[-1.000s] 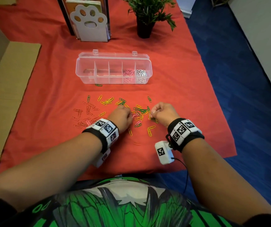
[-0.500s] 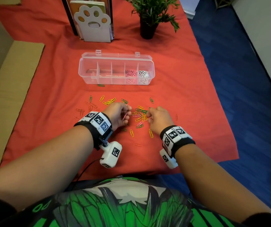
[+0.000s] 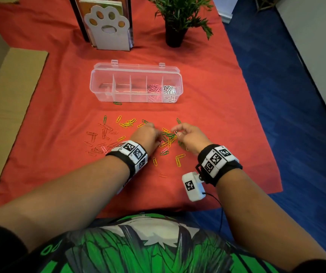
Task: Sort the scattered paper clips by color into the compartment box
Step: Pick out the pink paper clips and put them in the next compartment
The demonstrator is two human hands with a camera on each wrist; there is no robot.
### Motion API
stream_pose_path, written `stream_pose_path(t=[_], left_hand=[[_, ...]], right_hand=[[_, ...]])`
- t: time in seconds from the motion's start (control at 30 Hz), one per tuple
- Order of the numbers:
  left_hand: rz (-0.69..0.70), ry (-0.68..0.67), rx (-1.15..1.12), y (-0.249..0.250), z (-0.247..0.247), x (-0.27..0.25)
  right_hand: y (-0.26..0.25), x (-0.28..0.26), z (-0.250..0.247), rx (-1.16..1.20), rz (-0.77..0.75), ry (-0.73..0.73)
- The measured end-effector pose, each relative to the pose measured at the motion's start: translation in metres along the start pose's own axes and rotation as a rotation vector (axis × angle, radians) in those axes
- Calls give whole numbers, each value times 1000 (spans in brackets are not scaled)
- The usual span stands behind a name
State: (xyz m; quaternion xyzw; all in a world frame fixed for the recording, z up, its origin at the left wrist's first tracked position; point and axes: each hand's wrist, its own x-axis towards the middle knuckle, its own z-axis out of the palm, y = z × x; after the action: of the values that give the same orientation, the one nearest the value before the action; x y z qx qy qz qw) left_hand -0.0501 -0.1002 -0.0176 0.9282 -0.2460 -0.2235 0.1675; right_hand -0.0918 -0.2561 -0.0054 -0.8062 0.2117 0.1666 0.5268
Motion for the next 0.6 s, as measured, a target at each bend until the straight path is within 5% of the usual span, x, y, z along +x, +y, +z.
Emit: stream_pose_path(t=[0.23,0.3,0.43,0.6], left_hand=[[25,-11,31,-9,6,-1],[59,-1,5,-12,5,-3],[88,1,66,-16,2,-7],[56,23,146,-21,1,-14]], right_hand=[[-6,-10,-2,583,276,-111],[-1,-8,5,381,239,-112],[9,-8,26,-431,-49,-88],[20,-19,44,-883,-323,84]])
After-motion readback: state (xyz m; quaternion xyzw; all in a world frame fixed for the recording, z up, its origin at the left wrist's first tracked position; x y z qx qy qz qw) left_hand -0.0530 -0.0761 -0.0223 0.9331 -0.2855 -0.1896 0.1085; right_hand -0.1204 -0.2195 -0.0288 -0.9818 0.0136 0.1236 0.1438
